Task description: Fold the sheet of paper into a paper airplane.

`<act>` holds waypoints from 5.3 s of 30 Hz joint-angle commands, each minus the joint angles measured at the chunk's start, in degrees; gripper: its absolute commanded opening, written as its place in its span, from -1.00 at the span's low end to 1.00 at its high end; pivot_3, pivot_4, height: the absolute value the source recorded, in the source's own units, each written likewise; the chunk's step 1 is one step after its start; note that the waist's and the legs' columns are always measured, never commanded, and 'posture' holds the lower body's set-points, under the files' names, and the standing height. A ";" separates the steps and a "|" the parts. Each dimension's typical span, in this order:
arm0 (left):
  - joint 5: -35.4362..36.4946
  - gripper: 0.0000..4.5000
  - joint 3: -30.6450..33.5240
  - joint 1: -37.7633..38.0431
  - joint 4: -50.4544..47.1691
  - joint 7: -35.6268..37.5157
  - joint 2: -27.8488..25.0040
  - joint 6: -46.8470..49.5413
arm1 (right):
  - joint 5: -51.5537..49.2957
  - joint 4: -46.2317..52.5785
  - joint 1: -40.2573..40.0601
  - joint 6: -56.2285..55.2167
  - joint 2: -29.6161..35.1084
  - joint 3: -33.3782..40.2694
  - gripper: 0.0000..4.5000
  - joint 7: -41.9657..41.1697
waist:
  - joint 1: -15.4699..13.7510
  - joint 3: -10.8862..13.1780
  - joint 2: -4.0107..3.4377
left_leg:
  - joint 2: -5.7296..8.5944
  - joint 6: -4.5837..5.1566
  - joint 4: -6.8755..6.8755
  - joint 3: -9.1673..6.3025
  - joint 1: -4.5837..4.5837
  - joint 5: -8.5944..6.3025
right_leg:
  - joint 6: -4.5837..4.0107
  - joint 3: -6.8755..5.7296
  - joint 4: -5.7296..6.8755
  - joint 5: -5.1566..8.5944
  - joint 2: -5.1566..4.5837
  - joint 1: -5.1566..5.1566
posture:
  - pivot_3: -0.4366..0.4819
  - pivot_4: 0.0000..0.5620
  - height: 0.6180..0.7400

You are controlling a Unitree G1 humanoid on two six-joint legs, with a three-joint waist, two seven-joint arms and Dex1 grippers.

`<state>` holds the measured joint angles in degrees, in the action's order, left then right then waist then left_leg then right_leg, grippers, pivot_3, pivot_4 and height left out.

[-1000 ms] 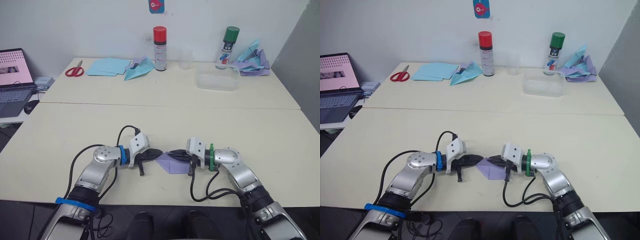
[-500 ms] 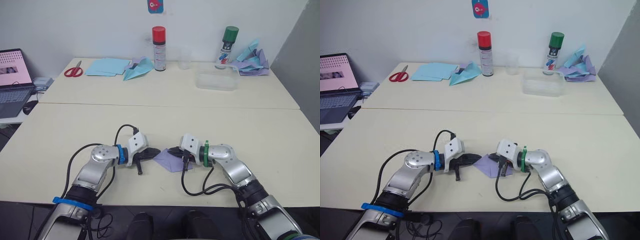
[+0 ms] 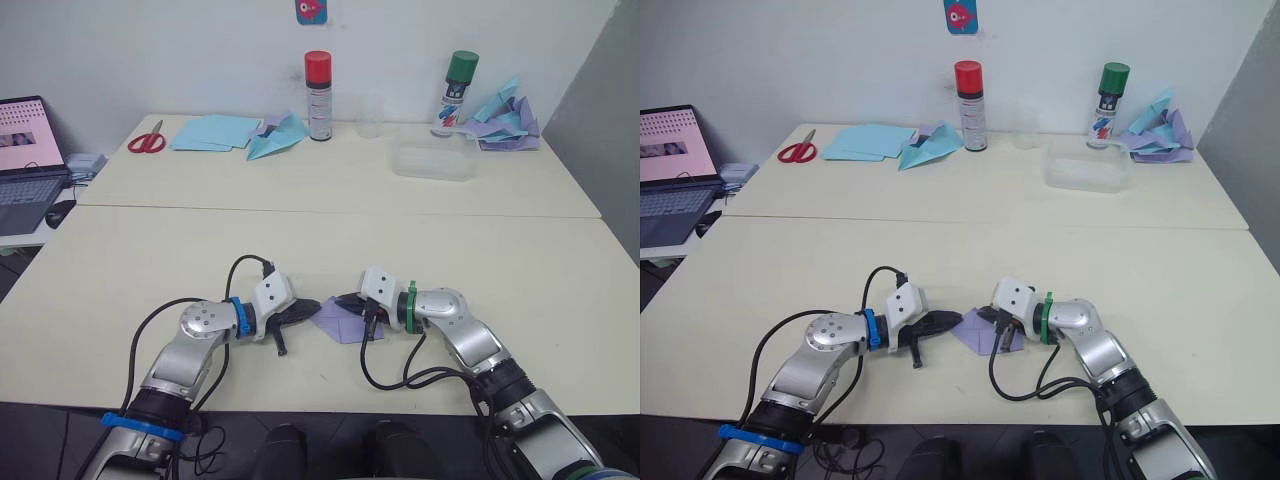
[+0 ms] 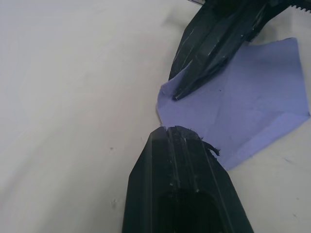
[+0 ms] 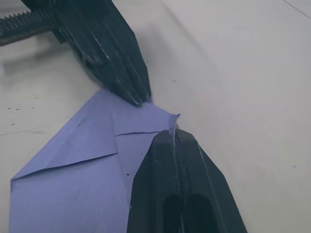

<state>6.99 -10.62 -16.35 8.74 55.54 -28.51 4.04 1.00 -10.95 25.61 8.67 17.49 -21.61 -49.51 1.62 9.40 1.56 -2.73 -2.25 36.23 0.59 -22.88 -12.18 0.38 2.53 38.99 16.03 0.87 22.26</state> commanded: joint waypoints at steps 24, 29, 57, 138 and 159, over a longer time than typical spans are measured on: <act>-3.41 -1.00 -4.12 1.27 7.12 0.65 1.09 -2.41 | -9.60 19.30 -7.63 9.36 -0.88 2.38 -0.27 1.83 | -0.03 -0.09 -0.07 | 0.04 0.00 -0.24 -0.10 0.05 -0.01 | 0.07 0.01 -0.07 0.20 -0.14 -0.01 | -0.05 -0.47 1.00; -3.54 -1.00 -4.42 1.54 6.64 0.65 0.88 -2.50 | -4.01 15.47 -8.58 11.93 -0.82 -0.39 -0.98 7.17 | -0.08 -0.09 -0.07 | 0.07 -0.01 -0.23 -0.11 0.04 0.00 | -0.18 0.01 -0.07 0.34 -0.15 0.00 | -0.05 -0.47 1.00; -2.04 -1.00 -4.01 -0.03 6.20 2.81 1.24 -2.17 | -7.66 27.19 -11.26 16.76 9.02 3.37 -0.98 5.28 | -0.11 -0.30 -0.10 | 0.08 -0.02 -0.29 -0.21 -0.05 -0.02 | -0.14 -0.03 -0.35 0.35 -0.16 -0.01 | -0.05 -0.47 1.00; 2.97 -1.00 -2.87 4.65 -5.76 -3.02 -3.11 14.39 | -19.41 14.20 -4.15 28.30 5.42 7.38 -0.25 0.15 | 0.08 0.38 0.27 | 0.02 -0.03 -0.66 -0.33 0.05 -0.02 | -0.12 -0.11 -0.26 0.37 -0.16 0.04 | -0.05 -0.47 1.00; 25.04 -1.00 20.89 7.30 -23.67 5.71 -19.48 29.66 | -18.95 14.51 4.22 9.20 2.65 12.27 -0.99 -2.69 | 1.16 0.89 0.43 | -0.08 -0.04 -0.61 -0.40 -0.96 0.00 | -0.14 -0.20 0.01 0.38 0.07 1.20 | -0.05 -0.47 1.00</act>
<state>29.41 7.75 -9.90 -11.76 60.74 -47.41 32.55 -19.67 3.71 29.04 24.73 19.96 -10.15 -51.15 2.79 10.29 1.99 -2.80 -2.29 35.61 0.22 -23.87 -12.18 0.24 2.34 38.97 16.41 0.92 23.46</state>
